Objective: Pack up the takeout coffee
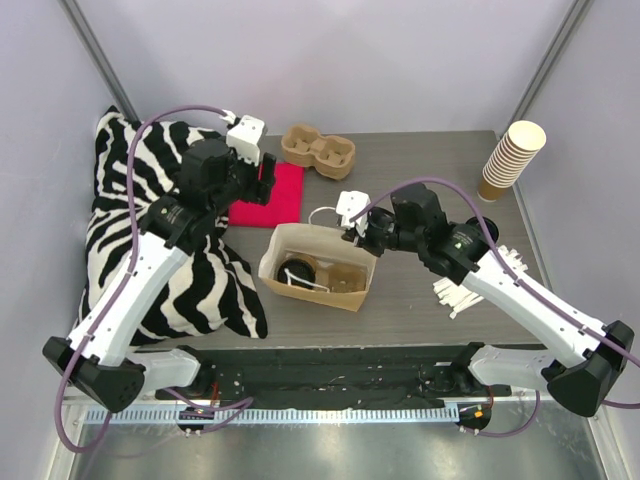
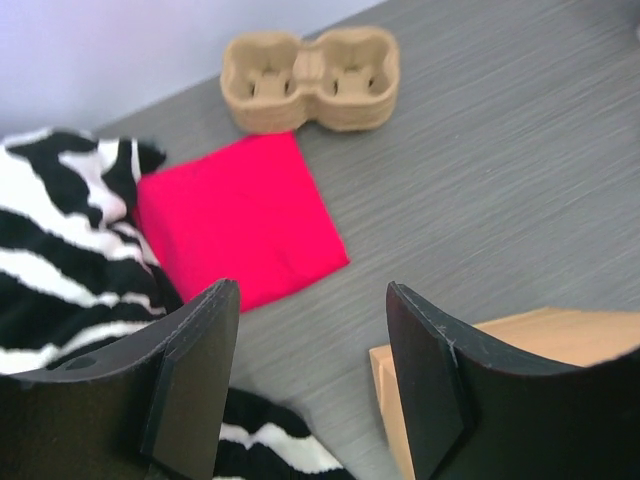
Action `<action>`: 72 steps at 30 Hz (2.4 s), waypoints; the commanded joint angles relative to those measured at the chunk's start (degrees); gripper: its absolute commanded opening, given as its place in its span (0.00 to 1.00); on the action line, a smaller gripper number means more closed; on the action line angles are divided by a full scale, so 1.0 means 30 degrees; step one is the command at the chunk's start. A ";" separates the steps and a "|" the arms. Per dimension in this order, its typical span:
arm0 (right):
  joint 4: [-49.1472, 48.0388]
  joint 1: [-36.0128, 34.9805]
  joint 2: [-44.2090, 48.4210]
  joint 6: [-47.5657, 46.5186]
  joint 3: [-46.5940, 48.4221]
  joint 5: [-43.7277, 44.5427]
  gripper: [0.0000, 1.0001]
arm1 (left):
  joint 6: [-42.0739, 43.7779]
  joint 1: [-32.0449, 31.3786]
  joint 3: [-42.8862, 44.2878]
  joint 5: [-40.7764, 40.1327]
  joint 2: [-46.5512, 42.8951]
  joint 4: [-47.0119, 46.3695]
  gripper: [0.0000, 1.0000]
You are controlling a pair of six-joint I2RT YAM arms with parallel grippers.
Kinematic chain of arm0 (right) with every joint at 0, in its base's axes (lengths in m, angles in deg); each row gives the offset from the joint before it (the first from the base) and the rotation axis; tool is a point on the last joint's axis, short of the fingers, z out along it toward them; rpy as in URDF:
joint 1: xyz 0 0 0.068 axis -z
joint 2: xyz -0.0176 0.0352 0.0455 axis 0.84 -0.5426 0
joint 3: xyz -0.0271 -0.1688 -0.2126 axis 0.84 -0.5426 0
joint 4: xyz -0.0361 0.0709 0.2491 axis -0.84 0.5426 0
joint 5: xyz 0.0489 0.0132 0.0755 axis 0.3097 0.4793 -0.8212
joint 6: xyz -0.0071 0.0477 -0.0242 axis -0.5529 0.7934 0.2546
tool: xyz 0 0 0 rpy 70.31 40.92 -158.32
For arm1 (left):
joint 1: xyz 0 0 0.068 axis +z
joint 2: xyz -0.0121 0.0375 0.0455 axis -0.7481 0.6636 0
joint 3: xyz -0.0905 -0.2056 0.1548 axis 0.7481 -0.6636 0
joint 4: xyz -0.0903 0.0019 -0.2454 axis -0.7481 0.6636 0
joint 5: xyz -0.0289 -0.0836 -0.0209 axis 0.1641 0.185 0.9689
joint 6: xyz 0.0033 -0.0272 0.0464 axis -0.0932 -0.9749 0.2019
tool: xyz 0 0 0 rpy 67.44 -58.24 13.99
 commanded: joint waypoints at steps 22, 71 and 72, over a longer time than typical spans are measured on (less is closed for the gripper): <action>0.0797 0.0103 -0.1021 -0.0408 0.2413 0.0985 0.01 | -0.0808 0.2096 -0.1878 0.3408 0.1012 0.0960 0.81; 1.3596 0.8219 0.3512 -0.1330 0.3709 0.8104 0.70 | -0.2566 0.4177 -0.4307 0.4725 -0.0772 -0.0972 0.94; 1.4644 0.8220 0.3780 -0.2245 0.3093 0.7988 0.68 | -0.2537 0.4177 -0.4454 0.5132 -0.0802 -0.0857 0.94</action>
